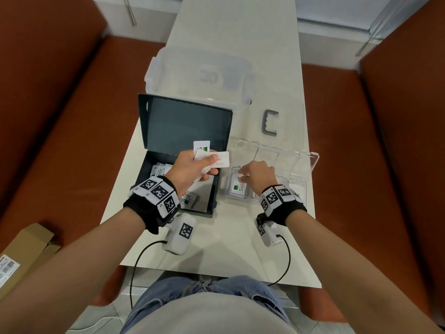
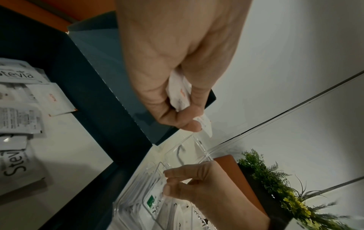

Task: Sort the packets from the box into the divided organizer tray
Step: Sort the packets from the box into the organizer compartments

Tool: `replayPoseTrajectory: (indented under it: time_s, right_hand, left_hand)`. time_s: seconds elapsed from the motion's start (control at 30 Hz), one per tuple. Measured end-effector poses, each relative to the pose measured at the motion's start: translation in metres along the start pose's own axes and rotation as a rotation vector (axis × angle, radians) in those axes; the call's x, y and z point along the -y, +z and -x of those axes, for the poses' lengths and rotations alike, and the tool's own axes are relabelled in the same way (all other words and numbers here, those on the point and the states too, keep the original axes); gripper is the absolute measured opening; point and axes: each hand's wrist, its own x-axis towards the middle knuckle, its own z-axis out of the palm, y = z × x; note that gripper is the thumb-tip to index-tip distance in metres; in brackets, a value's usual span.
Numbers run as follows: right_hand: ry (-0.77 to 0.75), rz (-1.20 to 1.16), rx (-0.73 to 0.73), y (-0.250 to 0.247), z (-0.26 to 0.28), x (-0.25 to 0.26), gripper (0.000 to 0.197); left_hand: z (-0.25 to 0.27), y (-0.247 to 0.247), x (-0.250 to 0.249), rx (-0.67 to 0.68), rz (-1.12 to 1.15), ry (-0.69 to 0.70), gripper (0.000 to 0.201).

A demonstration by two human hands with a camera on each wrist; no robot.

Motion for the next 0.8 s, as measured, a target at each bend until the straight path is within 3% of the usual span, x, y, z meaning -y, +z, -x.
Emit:
replayPoseTrajectory:
  time_s: [0.23,0.47,0.8]
  right_hand:
    - [-0.115,0.252,-0.002,0.007,0.003,0.003,0.042]
    - [-0.135,0.453,0.005,0.019,0.003,0.006,0.027]
    - [-0.158,0.337,-0.055,0.01,0.007,0.004,0.038]
  left_hand:
    - [0.001,0.001,-0.003,-0.008,-0.014,-0.001,0.025]
    - [0.001,0.004,0.001,0.012,-0.013,-0.008,0.021]
    - [0.0,0.003,0.003,0.015,0.027,-0.046,0.023]
